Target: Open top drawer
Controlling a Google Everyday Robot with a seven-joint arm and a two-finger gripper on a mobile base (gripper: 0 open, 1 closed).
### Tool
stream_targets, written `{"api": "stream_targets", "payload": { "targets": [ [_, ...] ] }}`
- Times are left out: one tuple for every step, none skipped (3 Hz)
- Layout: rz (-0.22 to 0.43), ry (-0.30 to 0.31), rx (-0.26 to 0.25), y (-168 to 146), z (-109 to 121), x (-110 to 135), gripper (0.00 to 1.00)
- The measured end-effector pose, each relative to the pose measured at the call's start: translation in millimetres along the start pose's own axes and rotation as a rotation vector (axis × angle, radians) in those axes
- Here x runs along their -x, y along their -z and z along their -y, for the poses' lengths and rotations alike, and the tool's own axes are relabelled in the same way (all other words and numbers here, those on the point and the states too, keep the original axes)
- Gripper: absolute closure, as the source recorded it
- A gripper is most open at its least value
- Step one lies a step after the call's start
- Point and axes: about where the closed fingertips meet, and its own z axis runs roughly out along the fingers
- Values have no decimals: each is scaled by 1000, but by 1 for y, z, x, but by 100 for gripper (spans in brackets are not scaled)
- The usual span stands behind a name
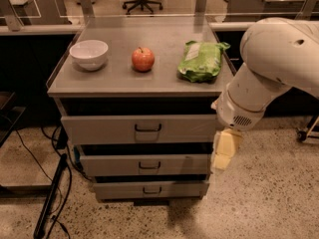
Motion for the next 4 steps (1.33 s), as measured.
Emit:
{"api": "stream_targets", "payload": {
  "targets": [
    [17,-33,15,-29,3,6,0],
    [40,-62,24,-74,34,17,0],
    [30,-62,19,-74,31,17,0],
    [24,-112,20,-98,40,15,0]
  ]
}}
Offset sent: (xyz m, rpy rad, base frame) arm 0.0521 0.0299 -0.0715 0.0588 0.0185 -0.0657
